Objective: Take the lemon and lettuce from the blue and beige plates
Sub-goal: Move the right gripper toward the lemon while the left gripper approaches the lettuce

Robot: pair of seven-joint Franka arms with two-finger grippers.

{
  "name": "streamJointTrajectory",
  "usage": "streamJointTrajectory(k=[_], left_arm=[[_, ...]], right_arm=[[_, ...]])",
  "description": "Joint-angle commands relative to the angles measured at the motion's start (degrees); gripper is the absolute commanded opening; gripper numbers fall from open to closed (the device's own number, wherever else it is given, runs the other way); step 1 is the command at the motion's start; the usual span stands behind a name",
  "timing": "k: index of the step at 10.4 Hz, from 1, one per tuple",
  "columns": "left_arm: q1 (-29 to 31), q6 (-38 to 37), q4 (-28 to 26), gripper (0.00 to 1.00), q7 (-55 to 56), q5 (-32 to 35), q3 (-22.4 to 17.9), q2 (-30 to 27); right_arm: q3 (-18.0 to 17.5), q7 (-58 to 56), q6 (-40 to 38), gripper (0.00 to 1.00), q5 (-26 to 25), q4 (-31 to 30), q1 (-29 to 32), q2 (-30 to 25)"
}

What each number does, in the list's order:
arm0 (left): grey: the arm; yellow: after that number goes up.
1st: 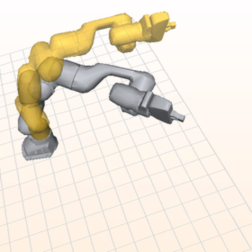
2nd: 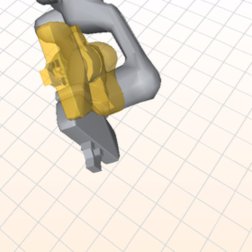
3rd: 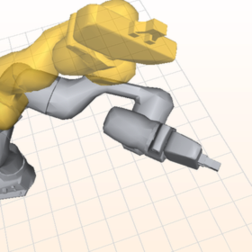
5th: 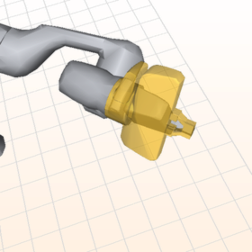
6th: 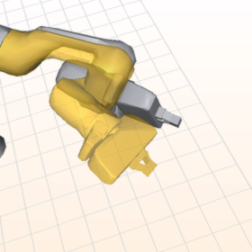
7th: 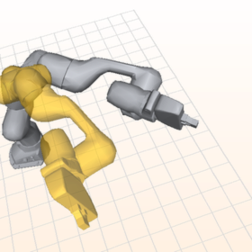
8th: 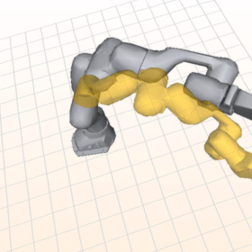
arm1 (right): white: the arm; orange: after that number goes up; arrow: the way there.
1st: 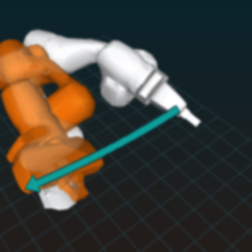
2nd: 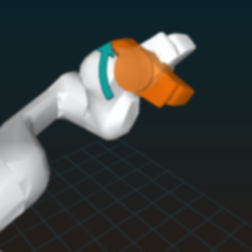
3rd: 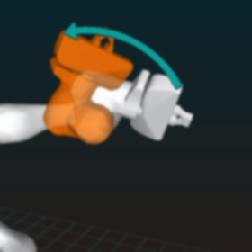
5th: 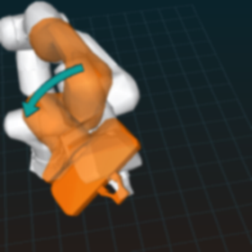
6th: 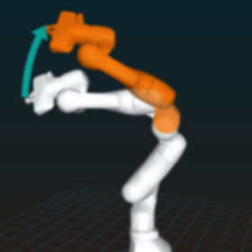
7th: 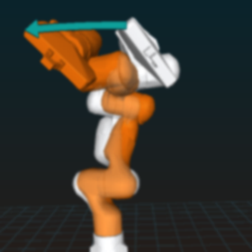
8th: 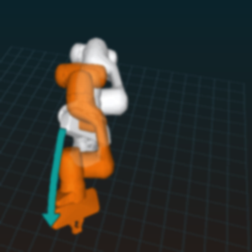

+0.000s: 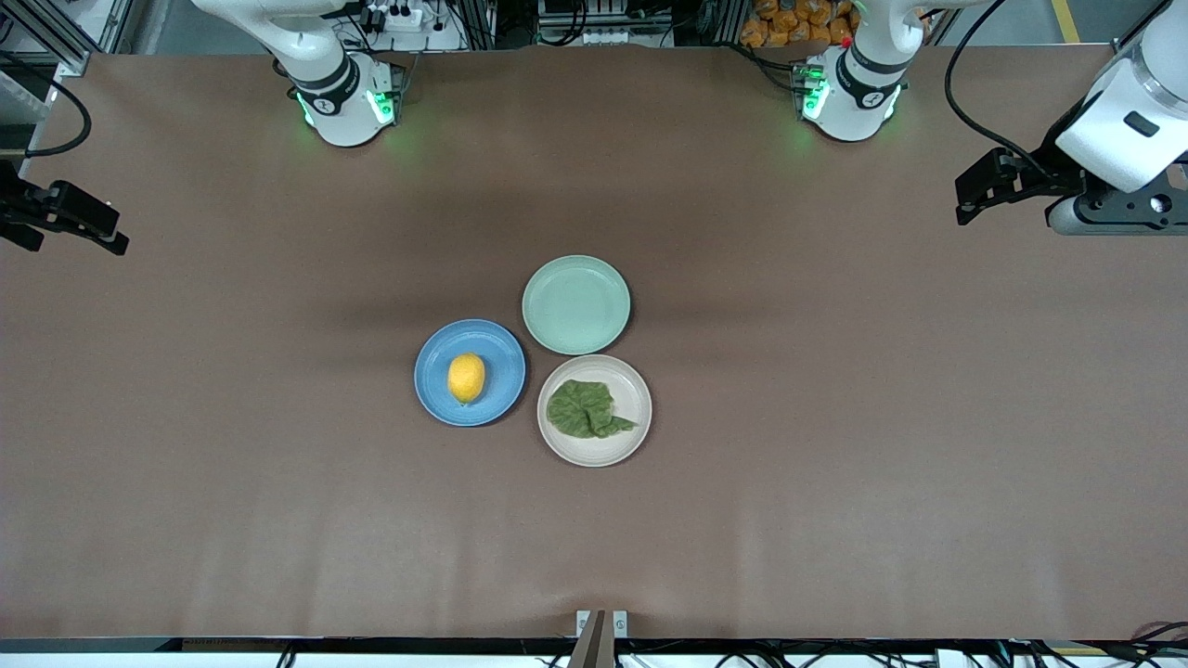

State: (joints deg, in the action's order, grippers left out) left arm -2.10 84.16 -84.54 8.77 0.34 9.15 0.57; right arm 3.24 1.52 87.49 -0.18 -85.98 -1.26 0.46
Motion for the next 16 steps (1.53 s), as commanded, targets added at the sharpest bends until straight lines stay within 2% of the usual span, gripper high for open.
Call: streamJointTrajectory(k=[1, 10, 12, 16], left_arm=[[0.3, -1.2, 1.4, 1.00, -1.6, -1.0, 0.3, 0.6], [-2.2, 0.3, 1.8, 1.00, -0.6, -1.2, 0.9, 4.7], [-3.5, 3.6, 1.7, 1.00, -0.4, -1.7, 1.0, 7.0], [-6.0, 11.7, 1.7, 1.00, 3.3, -3.3, 1.2, 12.7]], right_arm=[[0.0, -0.1, -0.5, 1.00, -0.2, -0.2, 0.0, -0.6], [-1.1, 1.6, -0.4, 1.00, 0.4, -1.2, -2.1, 0.7], [-1.6, 5.2, 0.0, 1.00, 2.0, -1.2, -3.3, 1.7], [-5.3, 12.2, 2.0, 1.00, 2.3, -1.3, -4.4, 5.2]])
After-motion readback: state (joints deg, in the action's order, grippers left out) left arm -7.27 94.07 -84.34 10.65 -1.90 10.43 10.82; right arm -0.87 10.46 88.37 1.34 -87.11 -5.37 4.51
